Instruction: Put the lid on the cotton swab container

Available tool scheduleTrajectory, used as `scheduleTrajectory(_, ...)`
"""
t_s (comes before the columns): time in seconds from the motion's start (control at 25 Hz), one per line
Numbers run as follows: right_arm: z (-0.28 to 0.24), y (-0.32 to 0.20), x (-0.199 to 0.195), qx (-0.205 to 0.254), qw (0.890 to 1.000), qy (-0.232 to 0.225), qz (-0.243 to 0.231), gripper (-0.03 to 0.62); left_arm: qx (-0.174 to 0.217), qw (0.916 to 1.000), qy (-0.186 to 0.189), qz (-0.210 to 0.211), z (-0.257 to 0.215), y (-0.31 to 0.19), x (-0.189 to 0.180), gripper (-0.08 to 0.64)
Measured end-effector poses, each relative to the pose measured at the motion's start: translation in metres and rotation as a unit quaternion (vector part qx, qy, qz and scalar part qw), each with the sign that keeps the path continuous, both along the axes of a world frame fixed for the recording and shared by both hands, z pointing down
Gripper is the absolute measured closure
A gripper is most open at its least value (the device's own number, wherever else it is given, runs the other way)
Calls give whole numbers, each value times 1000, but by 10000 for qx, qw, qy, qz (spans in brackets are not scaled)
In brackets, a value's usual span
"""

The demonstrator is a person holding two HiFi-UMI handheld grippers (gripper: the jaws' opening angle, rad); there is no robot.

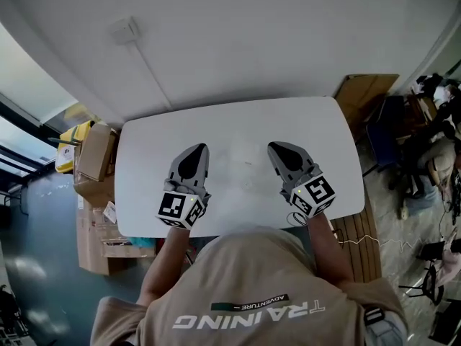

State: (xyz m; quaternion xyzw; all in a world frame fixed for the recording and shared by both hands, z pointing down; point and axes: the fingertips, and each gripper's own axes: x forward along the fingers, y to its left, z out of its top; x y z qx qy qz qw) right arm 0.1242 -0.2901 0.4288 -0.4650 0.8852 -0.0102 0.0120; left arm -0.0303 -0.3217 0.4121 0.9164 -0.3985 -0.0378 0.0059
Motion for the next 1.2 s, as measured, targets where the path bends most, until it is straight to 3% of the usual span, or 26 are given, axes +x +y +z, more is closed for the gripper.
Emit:
scheduleTrajectory(0.36,10,-2,-1,-119,9998,77,-167,575,-250,9997,-1,-13,15,4,0,546)
scheduleTrajectory(0.68,10,-3,-8,-57,9994,119,-333,575,-160,9997,-141,-85,19,9,-1,546)
scheduleTrajectory(1.2,23,6,-10,-147,9989,112,-420,575,-286,9996,-51,-54,31,17,0,547)
